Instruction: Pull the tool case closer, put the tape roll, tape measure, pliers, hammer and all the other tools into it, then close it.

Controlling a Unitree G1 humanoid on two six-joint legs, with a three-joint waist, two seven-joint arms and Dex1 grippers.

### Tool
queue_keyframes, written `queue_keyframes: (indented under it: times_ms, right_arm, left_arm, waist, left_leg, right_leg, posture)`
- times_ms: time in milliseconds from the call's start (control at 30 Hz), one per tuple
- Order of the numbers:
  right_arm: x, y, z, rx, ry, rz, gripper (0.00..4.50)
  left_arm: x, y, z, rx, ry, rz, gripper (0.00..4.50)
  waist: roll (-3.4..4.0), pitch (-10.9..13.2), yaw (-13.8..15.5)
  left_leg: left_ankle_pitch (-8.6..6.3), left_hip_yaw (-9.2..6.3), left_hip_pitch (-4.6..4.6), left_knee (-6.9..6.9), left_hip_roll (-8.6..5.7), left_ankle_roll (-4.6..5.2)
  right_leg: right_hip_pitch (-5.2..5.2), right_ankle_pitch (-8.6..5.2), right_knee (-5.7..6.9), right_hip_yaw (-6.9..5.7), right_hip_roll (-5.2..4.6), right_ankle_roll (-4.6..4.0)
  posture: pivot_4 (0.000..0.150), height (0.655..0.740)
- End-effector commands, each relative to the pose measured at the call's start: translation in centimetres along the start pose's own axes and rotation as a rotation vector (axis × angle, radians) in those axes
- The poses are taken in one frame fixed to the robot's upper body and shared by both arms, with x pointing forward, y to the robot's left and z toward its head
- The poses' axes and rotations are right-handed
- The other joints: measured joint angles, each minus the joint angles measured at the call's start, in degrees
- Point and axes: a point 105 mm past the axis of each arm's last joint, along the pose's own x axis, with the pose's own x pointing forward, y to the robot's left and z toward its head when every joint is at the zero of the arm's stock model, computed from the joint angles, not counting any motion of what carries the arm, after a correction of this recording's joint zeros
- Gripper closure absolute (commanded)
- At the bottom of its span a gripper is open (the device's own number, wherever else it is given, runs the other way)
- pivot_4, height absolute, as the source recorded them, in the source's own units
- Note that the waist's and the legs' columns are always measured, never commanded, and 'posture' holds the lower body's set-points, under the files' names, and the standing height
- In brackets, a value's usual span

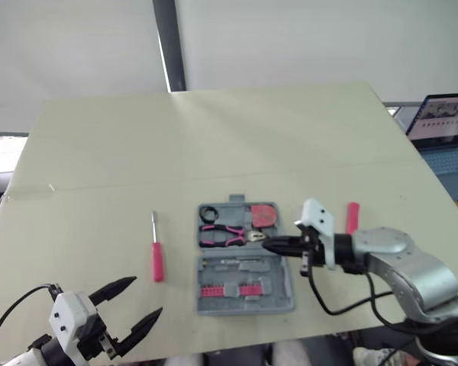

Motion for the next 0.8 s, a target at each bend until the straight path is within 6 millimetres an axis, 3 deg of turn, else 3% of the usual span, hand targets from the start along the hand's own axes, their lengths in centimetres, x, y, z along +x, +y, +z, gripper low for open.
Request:
queue_keyframes:
  times_ms: [33,167,467,600,800]
  right_arm:
    - [-2.2,0.8,-0.3,-0.074,-0.014,0.006,2.2]
    - [-3.9,1.1,-3.5,-0.079,0.065,-0.017,0.14]
    - [-5.3,0.9,-6.6,-0.064,0.017,-0.093,0.06]
    - [-5.4,0.9,-7.7,-0.058,0.037,-0.101,0.06]
    - [-5.3,0.8,-7.8,-0.058,0.031,-0.105,0.06]
  left_arm:
    - [-0.4,-0.2,0.7,0.033,-0.026,-0.025,0.0]
    - [-1.2,-0.4,0.1,0.079,-0.01,-0.061,0.0]
    - [-4.8,-0.2,-1.5,0.122,0.047,-0.046,0.0]
    - [-5.0,-0.5,-1.9,0.124,0.048,-0.049,0.0]
    - [-4.2,-0.6,-1.4,0.125,0.018,-0.047,0.0]
  waist:
    - [-0.06,0.1,0.0]
    - [-0.21,0.2,0.0]
    - [-0.31,0.3,-0.5]
    - [-0.31,0.3,-0.4]
    - [-0.28,0.4,-0.4]
  left_leg:
    - [0.0,0.13,0.02,0.02,0.04,0.0]
    - [0.01,0.46,0.36,0.07,0.14,0.0]
    - [-0.03,0.46,0.43,0.39,0.22,0.06]
    - [-0.11,0.49,0.4,0.6,0.21,0.19]
    - [-0.13,0.47,0.42,0.64,0.24,0.17]
  right_leg:
    - [-0.02,0.0,-0.03,0.0,0.0,0.01]
    - [0.16,0.06,-0.04,0.1,0.0,0.11]
    - [0.32,0.09,0.02,0.13,0.01,0.16]
    - [0.37,0.09,0.01,0.18,0.0,0.15]
    - [0.37,0.08,0.04,0.19,0.0,0.15]
  posture:
    - [0.15,0.7373]
    - [0.15,0.7373]
    - [0.15,0.7373]
    - [0.15,0.7373]
    - [0.15,0.7373]
